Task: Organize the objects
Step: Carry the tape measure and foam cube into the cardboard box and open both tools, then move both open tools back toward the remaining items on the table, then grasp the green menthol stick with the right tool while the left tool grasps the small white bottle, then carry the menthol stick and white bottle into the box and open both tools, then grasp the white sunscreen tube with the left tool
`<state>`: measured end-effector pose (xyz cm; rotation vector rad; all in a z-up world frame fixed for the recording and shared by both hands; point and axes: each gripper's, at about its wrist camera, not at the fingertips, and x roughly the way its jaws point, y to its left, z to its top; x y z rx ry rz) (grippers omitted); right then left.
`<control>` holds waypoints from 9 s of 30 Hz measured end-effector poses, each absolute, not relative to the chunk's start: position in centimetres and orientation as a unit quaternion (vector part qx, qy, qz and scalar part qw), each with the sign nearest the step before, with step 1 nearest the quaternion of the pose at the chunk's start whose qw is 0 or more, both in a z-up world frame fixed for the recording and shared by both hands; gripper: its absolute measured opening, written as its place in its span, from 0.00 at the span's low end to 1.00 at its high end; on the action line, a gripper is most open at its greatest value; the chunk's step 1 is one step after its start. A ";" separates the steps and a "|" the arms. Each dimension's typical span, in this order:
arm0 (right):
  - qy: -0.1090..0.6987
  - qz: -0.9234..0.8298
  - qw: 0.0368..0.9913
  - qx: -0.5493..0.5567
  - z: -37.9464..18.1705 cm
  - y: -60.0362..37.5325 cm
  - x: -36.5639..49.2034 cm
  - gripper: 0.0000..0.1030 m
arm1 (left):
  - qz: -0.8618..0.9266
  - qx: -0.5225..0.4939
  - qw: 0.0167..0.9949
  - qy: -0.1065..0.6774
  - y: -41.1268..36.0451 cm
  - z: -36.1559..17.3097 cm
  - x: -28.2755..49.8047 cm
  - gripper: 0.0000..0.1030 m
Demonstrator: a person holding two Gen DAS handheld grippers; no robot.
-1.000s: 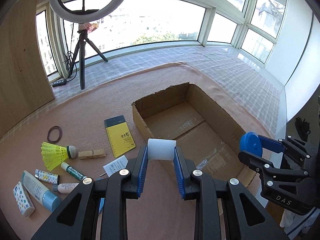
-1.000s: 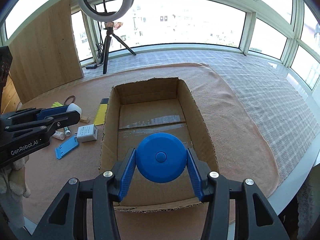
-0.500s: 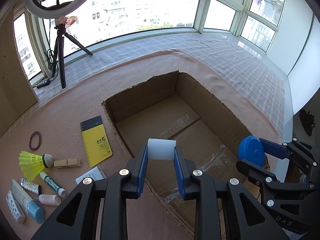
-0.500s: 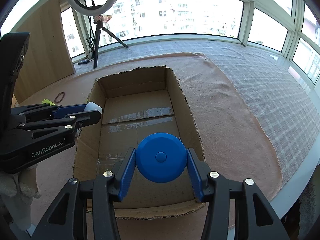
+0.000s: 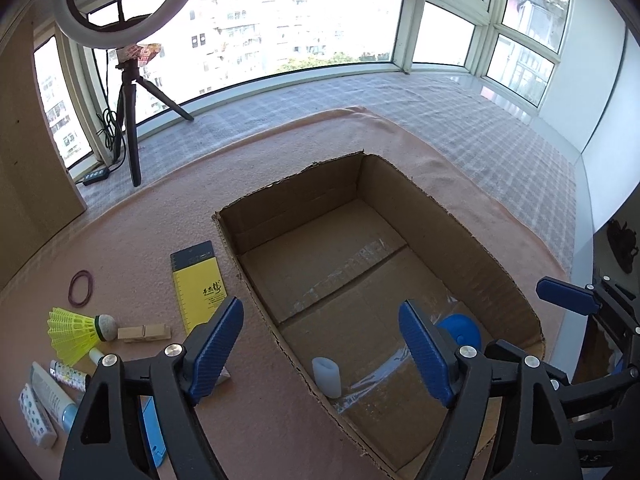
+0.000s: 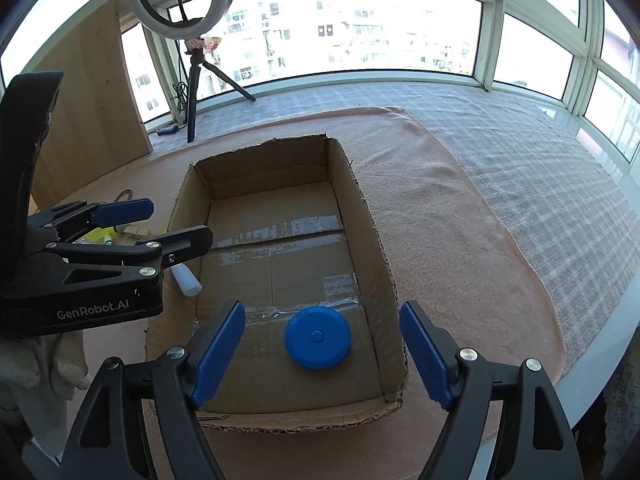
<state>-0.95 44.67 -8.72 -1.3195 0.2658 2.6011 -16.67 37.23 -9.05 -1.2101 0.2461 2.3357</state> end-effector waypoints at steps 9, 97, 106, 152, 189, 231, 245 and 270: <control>0.098 0.883 0.102 -0.447 -8.5 44.1 -1.0 0.74 | 0.860 -0.446 0.233 0.080 35.2 -8.7 -15.9 0.80; 0.022 0.803 -0.157 -0.575 -16.3 21.0 -21.9 0.36 | 0.845 -0.530 0.074 -0.002 10.5 -16.6 -15.1 0.37; 0.024 0.801 -0.160 -0.577 -16.5 19.7 -20.8 0.14 | 0.846 -0.530 0.068 -0.010 8.9 -16.1 -13.4 0.40; 0.126 0.870 -0.066 -0.472 -6.1 35.8 -7.0 0.13 | 0.875 -0.461 0.148 -0.004 18.1 -8.2 -14.5 0.20; 0.162 0.857 -0.011 -0.489 -9.2 43.2 -2.2 0.16 | 0.844 -0.463 0.265 0.064 36.0 -9.5 -17.0 0.30; 0.131 0.859 -0.080 -0.489 -8.2 32.7 -5.8 0.64 | 0.860 -0.503 0.065 -0.052 8.7 -10.9 -19.5 0.60; 0.131 0.857 -0.066 -0.493 -8.2 30.8 -6.3 0.64 | 0.836 -0.541 0.034 -0.082 2.1 -14.1 -21.8 0.48; 0.128 0.852 -0.080 -0.501 -8.5 29.3 -6.5 0.64 | 0.831 -0.548 0.028 -0.088 2.6 -15.3 -19.2 0.40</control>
